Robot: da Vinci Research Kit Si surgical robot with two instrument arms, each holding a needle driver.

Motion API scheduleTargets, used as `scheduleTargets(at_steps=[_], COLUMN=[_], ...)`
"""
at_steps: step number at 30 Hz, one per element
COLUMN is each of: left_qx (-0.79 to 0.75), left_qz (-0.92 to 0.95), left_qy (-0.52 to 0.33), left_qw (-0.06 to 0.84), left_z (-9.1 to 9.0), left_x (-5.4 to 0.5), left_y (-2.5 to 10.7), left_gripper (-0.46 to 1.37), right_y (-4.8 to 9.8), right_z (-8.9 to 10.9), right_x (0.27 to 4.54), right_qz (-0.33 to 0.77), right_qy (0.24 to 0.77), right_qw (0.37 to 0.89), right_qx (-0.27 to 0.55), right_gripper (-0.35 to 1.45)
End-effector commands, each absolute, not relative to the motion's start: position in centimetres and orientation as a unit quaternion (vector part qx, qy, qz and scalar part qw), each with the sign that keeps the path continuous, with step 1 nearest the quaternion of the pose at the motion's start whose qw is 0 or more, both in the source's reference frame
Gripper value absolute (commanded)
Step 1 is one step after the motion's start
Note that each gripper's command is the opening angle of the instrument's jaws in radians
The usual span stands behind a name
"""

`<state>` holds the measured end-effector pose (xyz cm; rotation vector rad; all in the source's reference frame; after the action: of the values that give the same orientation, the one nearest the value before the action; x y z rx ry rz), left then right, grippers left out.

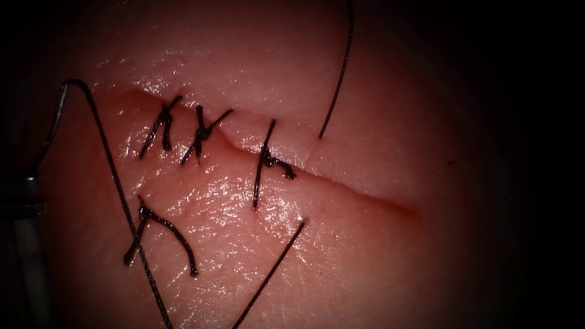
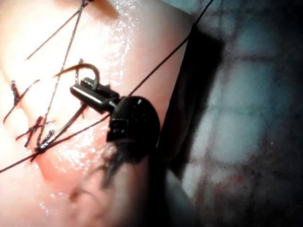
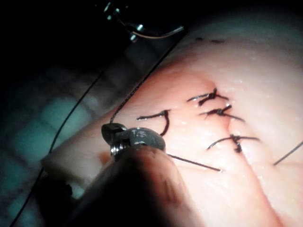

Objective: Wound Closure
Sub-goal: Use the right gripper to pull the suture through the cut until a short tail remains on top

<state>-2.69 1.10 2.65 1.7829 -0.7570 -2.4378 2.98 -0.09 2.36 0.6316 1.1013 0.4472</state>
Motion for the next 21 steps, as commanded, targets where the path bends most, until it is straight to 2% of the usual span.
scheduleTargets(at_steps=[1, 2, 4, 5, 6, 8, 12, 21], left_qx=[0.571, 0.569, 0.565, 0.562, 0.560, 0.555, 0.546, 0.526], left_qz=[-0.784, -0.785, -0.787, -0.789, -0.790, -0.793, -0.797, -0.807], left_qy=[-0.243, -0.244, -0.247, -0.248, -0.250, -0.253, -0.257, -0.267], left_qw=[0.013, 0.012, 0.010, 0.008, 0.006, 0.003, -0.003, -0.020], left_z=[2.65, 2.66, 2.68, 2.69, 2.70, 2.72, 2.76, 2.83], left_x=[-2.68, -2.66, -2.60, -2.58, -2.55, -2.46, -2.31, -1.95], left_y=[1.11, 1.12, 1.14, 1.16, 1.17, 1.21, 1.28, 1.42], left_gripper=[-0.35, -0.35, -0.35, -0.35, -0.35, -0.35, -0.35, -0.35], right_y=[-0.08, -0.06, -0.01, 0.01, 0.04, 0.11, 0.24, 0.63], right_z=[2.37, 2.39, 2.41, 2.41, 2.41, 2.41, 2.41, 2.49], right_x=[2.98, 2.99, 2.99, 2.98, 2.97, 2.91, 2.77, 2.15], right_qz=[0.203, 0.202, 0.198, 0.197, 0.196, 0.194, 0.192, 0.181], right_qy=[0.511, 0.510, 0.515, 0.520, 0.525, 0.541, 0.562, 0.558], right_qw=[0.781, 0.782, 0.786, 0.787, 0.787, 0.782, 0.774, 0.796], right_qx=[0.295, 0.295, 0.280, 0.269, 0.258, 0.240, 0.220, 0.149], right_gripper=[-0.35, -0.28, 0.24, 0.58, 0.85, 1.09, 1.10, 1.03])
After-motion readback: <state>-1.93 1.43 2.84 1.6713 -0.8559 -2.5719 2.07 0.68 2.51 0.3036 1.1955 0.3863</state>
